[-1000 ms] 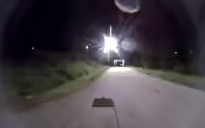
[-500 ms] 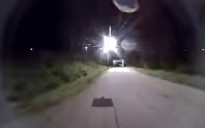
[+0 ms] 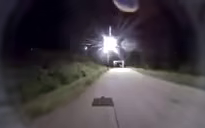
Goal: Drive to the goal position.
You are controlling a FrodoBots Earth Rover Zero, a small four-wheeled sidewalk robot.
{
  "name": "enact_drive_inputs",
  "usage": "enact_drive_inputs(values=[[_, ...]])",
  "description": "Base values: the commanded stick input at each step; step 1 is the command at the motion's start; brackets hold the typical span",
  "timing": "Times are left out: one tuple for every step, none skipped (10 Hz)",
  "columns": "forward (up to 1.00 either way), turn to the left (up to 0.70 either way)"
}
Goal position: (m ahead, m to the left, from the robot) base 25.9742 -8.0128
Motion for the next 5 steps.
enact_drive_inputs(values=[[0.7, 0.0], [0.7, -0.05], [0.7, -0.1], [0.7, -0.1], [0.7, -0.1]])
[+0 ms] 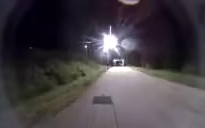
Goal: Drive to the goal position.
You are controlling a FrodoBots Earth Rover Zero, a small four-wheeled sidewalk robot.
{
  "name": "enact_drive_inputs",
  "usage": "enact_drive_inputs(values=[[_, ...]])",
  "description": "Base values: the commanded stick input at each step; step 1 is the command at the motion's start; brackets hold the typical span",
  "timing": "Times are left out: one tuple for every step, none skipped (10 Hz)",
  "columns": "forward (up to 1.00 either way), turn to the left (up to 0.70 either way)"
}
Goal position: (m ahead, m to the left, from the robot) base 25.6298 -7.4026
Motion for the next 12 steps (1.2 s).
enact_drive_inputs(values=[[0.7, -0.1], [0.7, -0.1], [0.7, -0.1], [0.7, -0.1], [0.7, -0.1], [0.7, -0.1], [0.7, -0.1], [0.7, -0.1], [0.7, -0.1], [0.7, 0.0], [0.7, 0.0], [0.7, 0.0]])
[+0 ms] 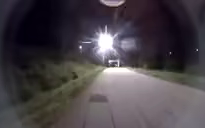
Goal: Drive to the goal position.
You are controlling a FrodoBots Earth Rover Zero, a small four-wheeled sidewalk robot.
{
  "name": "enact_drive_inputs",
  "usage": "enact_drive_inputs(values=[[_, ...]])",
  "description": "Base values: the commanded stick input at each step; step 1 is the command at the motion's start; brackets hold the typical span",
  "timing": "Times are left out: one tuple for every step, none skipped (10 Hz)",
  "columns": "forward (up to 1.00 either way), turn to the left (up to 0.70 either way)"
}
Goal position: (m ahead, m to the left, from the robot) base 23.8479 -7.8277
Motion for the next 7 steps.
enact_drive_inputs(values=[[0.7, 0.0], [0.7, 0.0], [0.7, 0.0], [0.7, 0.0], [0.7, 0.0], [0.7, 0.0], [0.7, 0.0]])
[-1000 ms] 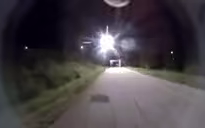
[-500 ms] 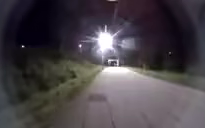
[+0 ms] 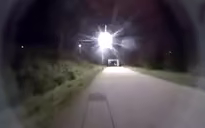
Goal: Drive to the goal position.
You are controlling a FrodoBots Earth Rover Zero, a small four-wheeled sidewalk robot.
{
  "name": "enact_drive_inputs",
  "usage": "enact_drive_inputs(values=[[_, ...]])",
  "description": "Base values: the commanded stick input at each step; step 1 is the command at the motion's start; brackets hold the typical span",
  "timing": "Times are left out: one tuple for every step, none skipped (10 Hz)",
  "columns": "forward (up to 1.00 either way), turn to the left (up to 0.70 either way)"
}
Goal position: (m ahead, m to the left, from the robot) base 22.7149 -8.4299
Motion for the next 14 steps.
enact_drive_inputs(values=[[0.7, 0.0], [0.7, 0.0], [0.7, 0.0], [0.7, 0.0], [0.7, 0.0], [0.7, -0.05], [0.7, -0.1], [0.7, -0.13], [0.7, -0.14], [0.7, -0.14], [0.7, -0.14], [0.7, -0.14], [0.7, -0.14], [0.7, -0.14]])
